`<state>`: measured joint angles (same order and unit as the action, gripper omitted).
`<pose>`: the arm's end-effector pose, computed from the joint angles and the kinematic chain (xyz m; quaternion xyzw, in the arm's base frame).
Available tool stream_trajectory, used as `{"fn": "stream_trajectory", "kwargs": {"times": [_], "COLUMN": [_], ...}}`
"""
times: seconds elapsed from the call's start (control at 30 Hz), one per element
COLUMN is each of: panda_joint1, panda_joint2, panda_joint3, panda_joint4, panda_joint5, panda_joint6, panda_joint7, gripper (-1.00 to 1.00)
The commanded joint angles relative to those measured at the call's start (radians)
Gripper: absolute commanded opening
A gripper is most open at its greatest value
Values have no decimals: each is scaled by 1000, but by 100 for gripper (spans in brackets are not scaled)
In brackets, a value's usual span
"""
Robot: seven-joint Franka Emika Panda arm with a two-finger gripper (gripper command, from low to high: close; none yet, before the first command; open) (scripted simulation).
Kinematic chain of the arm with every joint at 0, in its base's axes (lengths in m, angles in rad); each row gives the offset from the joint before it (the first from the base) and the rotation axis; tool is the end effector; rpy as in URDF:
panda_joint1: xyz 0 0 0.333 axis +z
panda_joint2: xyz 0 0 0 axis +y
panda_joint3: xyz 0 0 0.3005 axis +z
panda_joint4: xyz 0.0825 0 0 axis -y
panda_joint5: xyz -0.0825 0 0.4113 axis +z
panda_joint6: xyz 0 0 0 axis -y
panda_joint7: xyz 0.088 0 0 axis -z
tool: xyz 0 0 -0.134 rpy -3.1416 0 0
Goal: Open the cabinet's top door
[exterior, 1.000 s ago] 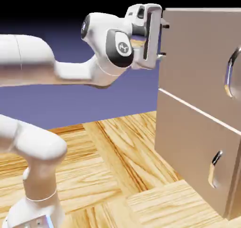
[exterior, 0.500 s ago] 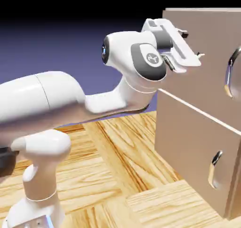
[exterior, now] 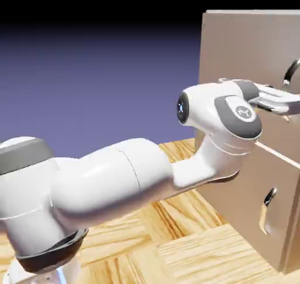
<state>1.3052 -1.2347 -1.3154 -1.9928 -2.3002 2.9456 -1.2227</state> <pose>0.5490 -0.1892 0.5559 0.2577 0.6585 0.2834 0.6478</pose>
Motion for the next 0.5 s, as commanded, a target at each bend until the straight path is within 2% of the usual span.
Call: {"fn": "stream_trajectory", "kwargs": {"times": [0.0, 0.47], "panda_joint1": [0, -426], "panda_joint2": [0, -101], "panda_joint3": [0, 299], "panda_joint4": [0, -507], "panda_joint5": [0, -78], "panda_joint6": [0, -403], "panda_joint7": [0, 224], "gripper": [-100, -100]}}
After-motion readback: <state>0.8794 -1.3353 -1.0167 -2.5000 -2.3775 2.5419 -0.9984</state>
